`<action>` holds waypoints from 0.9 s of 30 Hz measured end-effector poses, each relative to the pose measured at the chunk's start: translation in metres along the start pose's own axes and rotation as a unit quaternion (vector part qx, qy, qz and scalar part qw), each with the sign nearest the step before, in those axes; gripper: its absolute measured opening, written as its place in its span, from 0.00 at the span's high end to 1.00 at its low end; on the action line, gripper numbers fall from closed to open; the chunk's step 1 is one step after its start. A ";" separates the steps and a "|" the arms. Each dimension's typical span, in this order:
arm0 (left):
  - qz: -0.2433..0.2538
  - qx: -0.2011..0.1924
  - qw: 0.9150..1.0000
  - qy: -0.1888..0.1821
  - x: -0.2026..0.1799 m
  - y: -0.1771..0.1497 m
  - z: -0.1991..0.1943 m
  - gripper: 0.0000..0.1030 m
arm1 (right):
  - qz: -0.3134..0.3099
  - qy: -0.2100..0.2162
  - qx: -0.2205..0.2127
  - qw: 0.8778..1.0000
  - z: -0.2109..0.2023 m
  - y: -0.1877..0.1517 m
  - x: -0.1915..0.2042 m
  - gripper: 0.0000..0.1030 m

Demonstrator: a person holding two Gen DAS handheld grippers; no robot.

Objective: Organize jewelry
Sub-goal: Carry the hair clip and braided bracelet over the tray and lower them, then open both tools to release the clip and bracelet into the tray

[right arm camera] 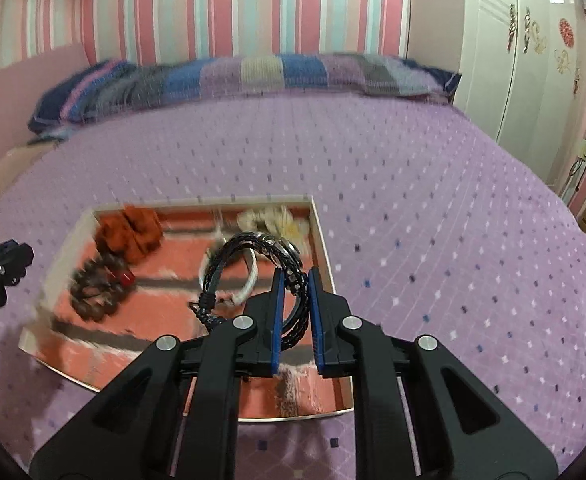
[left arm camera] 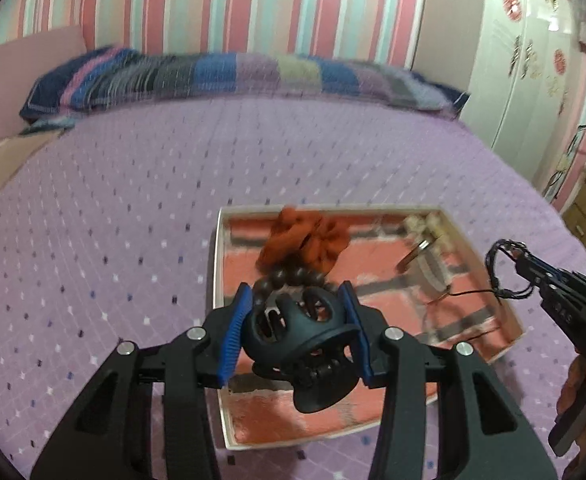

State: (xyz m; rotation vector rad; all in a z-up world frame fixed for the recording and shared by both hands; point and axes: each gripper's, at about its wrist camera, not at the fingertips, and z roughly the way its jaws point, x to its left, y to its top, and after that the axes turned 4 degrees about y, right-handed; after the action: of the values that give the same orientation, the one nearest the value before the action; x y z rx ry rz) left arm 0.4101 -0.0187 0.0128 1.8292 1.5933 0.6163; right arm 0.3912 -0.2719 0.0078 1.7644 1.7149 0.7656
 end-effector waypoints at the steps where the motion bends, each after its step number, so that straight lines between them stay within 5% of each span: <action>1: 0.001 0.007 1.000 0.005 0.001 -0.002 0.007 0.56 | 0.004 -0.001 0.006 1.000 0.006 -0.003 -0.001 0.88; 13: 0.005 0.060 0.997 0.041 0.014 -0.012 0.057 0.54 | 0.007 0.001 0.056 0.998 0.039 -0.027 -0.002 0.85; 17: -0.002 0.059 0.998 0.028 0.017 -0.012 0.056 0.46 | 0.008 0.003 0.051 0.999 0.034 -0.028 -0.004 0.58; 22: 0.005 0.031 0.999 0.031 0.012 -0.007 0.037 0.32 | 0.016 0.010 0.031 0.999 0.017 -0.021 -0.007 0.51; 27: -0.002 -0.002 1.000 0.020 0.007 0.007 0.005 0.27 | 0.014 0.002 -0.011 1.000 -0.016 -0.018 -0.007 0.27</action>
State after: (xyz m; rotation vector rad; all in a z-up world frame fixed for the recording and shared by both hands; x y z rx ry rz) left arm 0.4197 -0.0131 0.0139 1.8213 1.6210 0.6579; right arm 0.3670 -0.2786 0.0051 1.7768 1.6808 0.7993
